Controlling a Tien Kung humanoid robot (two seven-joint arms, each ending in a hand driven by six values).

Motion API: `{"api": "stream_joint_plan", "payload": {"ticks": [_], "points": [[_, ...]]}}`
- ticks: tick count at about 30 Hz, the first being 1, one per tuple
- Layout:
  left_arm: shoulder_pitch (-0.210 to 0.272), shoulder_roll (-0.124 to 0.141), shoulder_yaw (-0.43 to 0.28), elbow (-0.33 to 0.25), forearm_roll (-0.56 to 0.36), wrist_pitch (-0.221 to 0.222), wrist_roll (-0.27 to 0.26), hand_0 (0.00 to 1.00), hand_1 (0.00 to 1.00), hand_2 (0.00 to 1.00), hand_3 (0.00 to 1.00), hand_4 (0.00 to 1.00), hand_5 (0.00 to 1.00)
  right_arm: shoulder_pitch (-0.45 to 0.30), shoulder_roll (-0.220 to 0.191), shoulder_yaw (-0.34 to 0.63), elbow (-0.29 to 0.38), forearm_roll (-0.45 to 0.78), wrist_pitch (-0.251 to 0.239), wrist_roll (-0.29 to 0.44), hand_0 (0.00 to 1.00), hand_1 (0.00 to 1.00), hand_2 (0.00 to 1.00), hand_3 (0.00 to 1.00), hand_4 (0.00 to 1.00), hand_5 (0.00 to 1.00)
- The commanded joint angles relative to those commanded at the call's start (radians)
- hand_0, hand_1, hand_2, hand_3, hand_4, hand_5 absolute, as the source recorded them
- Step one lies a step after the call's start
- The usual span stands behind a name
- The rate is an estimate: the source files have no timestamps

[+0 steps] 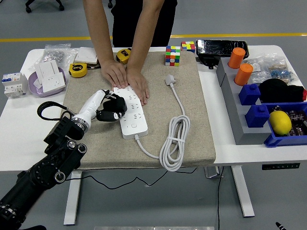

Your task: Pick up the plug,place it near the board,insert it into the board,press the button

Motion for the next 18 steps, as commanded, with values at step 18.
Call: {"api": "stream_joint_plan", "payload": {"ticks": [18], "points": [[0.006, 0.007, -0.021, -0.01, 0.016, -0.009, 0.0, 0.607, 0.379, 0.278, 0.302, 0.467, 0.036, -0.001, 0.0, -0.001, 0.0, -0.001, 0.0, 0.0, 0.826, 0.758, 0.749, 0.781, 0.998, 0.964]]}}
